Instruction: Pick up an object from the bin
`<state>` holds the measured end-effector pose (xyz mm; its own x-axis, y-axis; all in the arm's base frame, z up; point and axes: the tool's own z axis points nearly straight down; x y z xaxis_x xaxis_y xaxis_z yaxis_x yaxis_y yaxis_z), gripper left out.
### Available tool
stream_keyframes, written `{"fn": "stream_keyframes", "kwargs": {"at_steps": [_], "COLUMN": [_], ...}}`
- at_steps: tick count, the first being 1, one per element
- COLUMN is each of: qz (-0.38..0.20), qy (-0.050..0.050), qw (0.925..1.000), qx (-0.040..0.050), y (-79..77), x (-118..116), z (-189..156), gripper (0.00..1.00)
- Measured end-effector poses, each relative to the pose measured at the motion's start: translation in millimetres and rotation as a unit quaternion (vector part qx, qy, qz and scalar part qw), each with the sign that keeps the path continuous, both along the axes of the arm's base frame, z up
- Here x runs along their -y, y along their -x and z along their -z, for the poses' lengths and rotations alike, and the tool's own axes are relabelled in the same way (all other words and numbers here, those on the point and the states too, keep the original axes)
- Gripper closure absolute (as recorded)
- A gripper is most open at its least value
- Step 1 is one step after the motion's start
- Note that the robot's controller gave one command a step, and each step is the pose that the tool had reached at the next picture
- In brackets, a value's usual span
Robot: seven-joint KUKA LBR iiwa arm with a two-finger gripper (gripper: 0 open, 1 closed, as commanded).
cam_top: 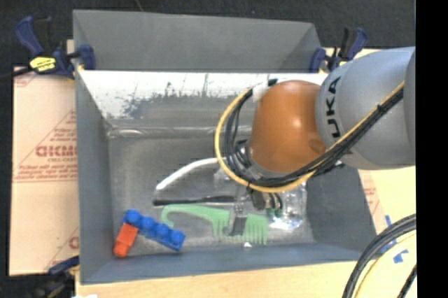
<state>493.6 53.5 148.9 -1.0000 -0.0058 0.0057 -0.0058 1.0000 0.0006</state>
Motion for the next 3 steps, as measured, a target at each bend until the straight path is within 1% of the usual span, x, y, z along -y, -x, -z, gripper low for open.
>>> {"fn": "stream_keyframes", "kwargs": {"at_steps": [1,2,3], "qz": [0.001,0.052,0.054], "qy": [0.000,-0.001,-0.001], "qw": [1.0000,0.9986,0.9985], "qx": [0.0039,0.0070,0.0074], "y": [-1.7,-44.7,-52.8], "x": [0.2,-7.0,-14.4], "z": [-4.5,70.1,85.3], "gripper": [0.00,0.00,0.00]}}
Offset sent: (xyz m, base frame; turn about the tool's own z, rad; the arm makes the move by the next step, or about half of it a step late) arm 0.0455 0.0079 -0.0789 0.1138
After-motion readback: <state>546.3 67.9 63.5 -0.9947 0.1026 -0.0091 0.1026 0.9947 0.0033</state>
